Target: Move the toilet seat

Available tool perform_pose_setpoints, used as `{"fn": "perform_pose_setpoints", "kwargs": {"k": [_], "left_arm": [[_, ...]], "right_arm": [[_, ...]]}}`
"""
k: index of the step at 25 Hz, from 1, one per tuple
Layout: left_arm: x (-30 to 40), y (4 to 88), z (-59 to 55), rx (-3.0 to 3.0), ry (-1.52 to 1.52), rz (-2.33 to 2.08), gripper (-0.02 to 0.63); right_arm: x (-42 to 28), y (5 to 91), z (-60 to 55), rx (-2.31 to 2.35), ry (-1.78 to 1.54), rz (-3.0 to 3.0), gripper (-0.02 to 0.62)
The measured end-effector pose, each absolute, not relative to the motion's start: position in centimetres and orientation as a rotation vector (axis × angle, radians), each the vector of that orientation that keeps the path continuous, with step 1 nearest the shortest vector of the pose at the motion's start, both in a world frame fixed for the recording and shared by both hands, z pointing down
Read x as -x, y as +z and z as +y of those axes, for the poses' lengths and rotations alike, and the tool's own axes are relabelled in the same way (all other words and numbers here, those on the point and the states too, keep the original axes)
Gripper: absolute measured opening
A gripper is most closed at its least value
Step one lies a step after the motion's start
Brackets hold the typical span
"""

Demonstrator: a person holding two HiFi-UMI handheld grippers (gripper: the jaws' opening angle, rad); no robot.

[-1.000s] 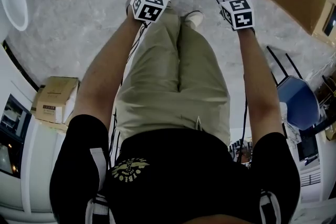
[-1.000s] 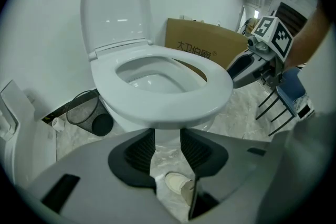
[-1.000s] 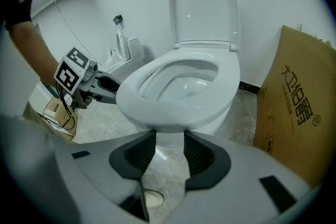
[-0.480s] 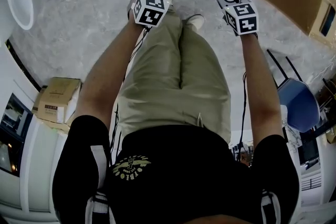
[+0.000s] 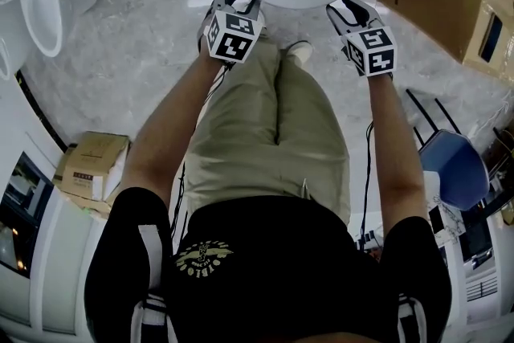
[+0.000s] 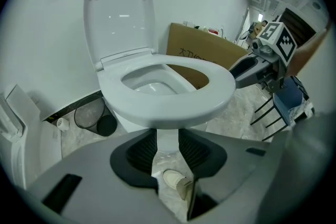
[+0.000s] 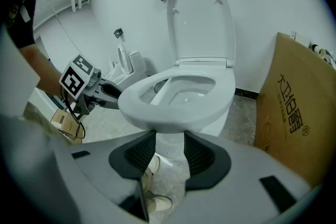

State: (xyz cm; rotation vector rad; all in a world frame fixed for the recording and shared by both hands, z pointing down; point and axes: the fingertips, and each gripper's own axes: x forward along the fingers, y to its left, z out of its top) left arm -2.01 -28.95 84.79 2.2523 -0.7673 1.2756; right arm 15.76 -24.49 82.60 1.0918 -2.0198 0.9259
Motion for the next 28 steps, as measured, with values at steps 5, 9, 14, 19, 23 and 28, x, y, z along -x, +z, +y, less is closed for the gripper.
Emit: {"fn": "perform_pose_setpoints", "kwargs": {"k": [5, 9, 14, 19, 23, 28], "left_arm": [[2.1, 82.8, -29.6, -2.247, 1.275, -0.747, 0.133], [2.1, 81.3, -30.4, -2.240, 1.277, -0.715, 0.133], [2.0, 79.5, -31.0, -2.236, 1.297, -0.690, 0.135], [1.9, 77.8, -32.3, -2.270, 1.326, -0.677, 0.135], [1.6, 76.0, -33.8, -2.262, 1.307, -0.696, 0.135], [1.5, 73.7, -35.2, -2.289, 1.285, -0.706, 0.137]], "right_arm": [[-15.8, 80.5, -25.1, -1.085, 0.949, -2.013, 0.179], [-15.8, 78.9, -26.1, -1.095, 0.972, -2.006, 0.179], [-15.8, 76.9, -26.9, -1.081, 0.990, -1.977, 0.179], [-16.0, 74.5, -28.0, -1.099, 1.001, -1.963, 0.179], [-16.4, 72.0, -29.3, -1.107, 0.975, -1.957, 0.179], [-16.5, 69.3, -30.9, -1.113, 0.904, -1.945, 0.179]]}}
